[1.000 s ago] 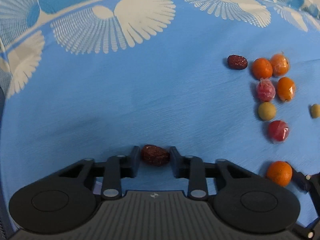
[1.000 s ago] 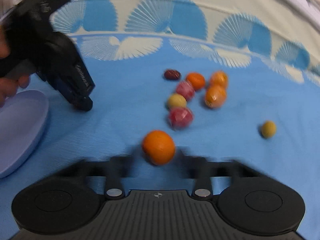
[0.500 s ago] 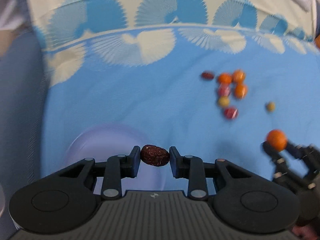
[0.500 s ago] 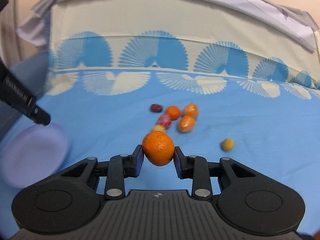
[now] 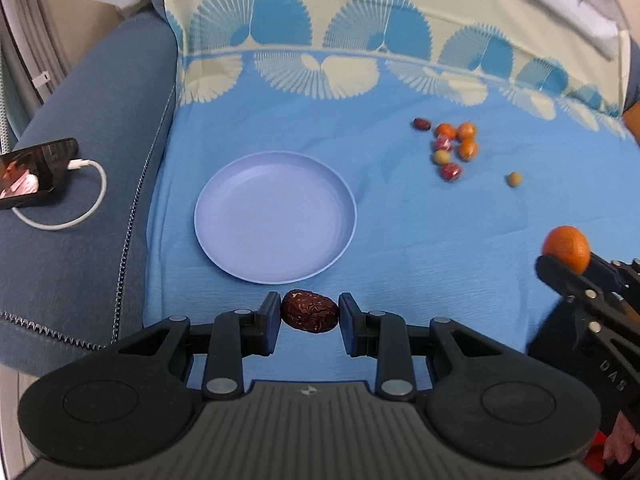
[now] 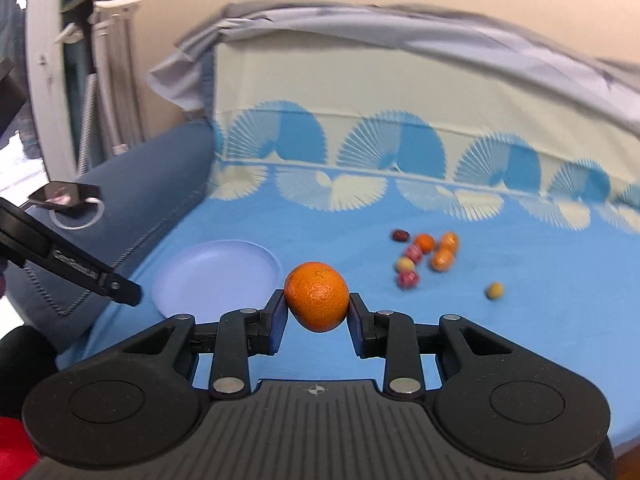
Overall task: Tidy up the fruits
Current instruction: 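Carry the date and mandarin over the lavender plate with both tools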
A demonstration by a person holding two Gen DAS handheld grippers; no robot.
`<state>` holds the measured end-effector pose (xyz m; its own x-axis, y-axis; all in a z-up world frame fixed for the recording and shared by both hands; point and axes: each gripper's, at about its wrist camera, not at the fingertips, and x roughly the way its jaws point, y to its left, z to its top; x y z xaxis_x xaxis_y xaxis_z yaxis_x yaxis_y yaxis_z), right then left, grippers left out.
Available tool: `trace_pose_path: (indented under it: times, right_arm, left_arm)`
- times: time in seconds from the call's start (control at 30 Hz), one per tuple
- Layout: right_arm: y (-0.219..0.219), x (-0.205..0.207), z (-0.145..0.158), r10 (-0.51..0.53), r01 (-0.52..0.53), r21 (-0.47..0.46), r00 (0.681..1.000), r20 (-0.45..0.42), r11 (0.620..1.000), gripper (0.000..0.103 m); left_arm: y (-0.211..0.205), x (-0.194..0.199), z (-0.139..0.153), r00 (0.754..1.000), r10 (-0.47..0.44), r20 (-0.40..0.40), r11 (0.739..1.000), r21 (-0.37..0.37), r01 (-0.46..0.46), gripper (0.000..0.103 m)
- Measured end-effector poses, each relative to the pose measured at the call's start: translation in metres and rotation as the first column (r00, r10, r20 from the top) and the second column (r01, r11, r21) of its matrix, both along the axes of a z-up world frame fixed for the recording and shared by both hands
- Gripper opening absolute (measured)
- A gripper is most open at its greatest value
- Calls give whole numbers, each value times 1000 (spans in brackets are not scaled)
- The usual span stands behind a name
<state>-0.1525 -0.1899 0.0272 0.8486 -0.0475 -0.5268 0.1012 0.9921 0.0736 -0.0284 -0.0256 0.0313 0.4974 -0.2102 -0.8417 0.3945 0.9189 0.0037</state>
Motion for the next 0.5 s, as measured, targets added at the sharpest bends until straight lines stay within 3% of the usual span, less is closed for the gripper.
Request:
trace_pose_path:
  times: [0.2, 0.5]
  right_arm:
    - [22, -7, 6, 54, -54, -20, 998, 14, 998, 34]
    - [31, 1, 7, 60, -60, -21, 998, 12, 998, 34]
  left_arm:
    - [15, -14, 5, 999, -3, 40, 1000, -18, 4, 34]
    - [42, 4, 6, 998, 52, 40, 998, -39, -50, 34]
